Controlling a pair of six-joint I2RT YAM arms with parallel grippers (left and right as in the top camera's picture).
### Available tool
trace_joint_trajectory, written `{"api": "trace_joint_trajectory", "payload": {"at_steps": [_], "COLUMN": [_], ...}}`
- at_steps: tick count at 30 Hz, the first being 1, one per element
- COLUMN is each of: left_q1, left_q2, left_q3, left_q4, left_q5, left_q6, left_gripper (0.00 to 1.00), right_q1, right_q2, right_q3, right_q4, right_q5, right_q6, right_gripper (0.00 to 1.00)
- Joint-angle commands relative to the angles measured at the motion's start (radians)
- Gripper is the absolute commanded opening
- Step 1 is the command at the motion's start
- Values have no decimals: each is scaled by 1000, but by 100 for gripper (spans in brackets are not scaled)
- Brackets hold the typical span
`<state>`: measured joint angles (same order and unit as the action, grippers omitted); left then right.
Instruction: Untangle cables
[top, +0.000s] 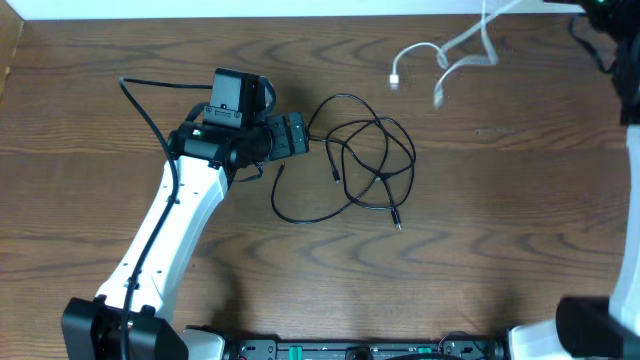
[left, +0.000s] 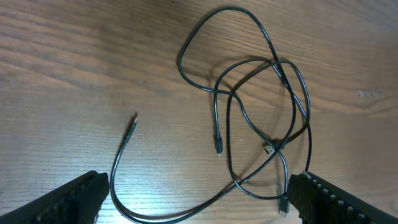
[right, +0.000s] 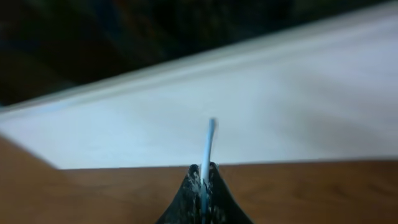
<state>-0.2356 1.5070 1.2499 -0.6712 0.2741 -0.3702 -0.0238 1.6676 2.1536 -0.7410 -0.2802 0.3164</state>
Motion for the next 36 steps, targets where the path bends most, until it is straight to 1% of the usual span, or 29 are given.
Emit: {"api": "trace_joint_trajectory", "payload": {"at_steps": [1, 4, 7, 10, 16, 18, 19, 21, 22, 23, 24, 25, 26, 30, 33, 36], "left_q1": [4, 4, 4, 4, 4, 4, 4, 4, 4, 4, 4, 4, 4, 4, 4, 3], "left_q2": [-11, -11, -11, -11, -11, -11, -11, -11, -11, -11, -11, -11, -11, -11, -11, -11], "left_q3": [14, 14, 14, 14, 14, 14, 14, 14, 14, 14, 14, 14, 14, 14, 14, 14], "left_q4": [5, 4, 4, 4, 10, 15, 16, 20, 23, 24, 25, 26, 26, 26, 27, 27], "left_q5": [-18, -18, -18, -18, -17, -17, -17, -17, -17, -17, -17, -17, -17, -17, -17, -17], "left_q6": [-1, -2, -2, -2, -2, -2, -2, -2, -2, -2, -2, -2, -2, -2, -2, -2], "left_gripper": [97, 97, 97, 97, 97, 97, 97, 97, 97, 97, 97, 97, 97, 97, 97, 97], "right_q1": [-82, -156, -235, -317, -404, -416, -418, -420, -421, -420, -420, -420, -420, -418, -413, -398], "right_q2": [86, 156, 219, 280, 417, 480, 511, 579, 605, 631, 652, 666, 673, 659, 613, 553], "right_q3": [10, 10, 10, 10, 10, 10, 10, 10, 10, 10, 10, 10, 10, 10, 10, 10], "right_q4": [-8, 21, 100, 186, 283, 326, 342, 371, 372, 364, 348, 324, 306, 193, 129, 56], "right_q5": [-3, 12, 70, 83, 90, 130, 160, 199, 200, 199, 194, 187, 180, 98, -42, -111], "right_q6": [-68, -68, -28, 26, 94, 124, 142, 150, 146, 147, 147, 147, 147, 137, 70, 8], "right_gripper": [1, 1, 1, 1, 1, 1, 4, 15, 25, 41, 68, 85, 99, 99, 99, 99]}}
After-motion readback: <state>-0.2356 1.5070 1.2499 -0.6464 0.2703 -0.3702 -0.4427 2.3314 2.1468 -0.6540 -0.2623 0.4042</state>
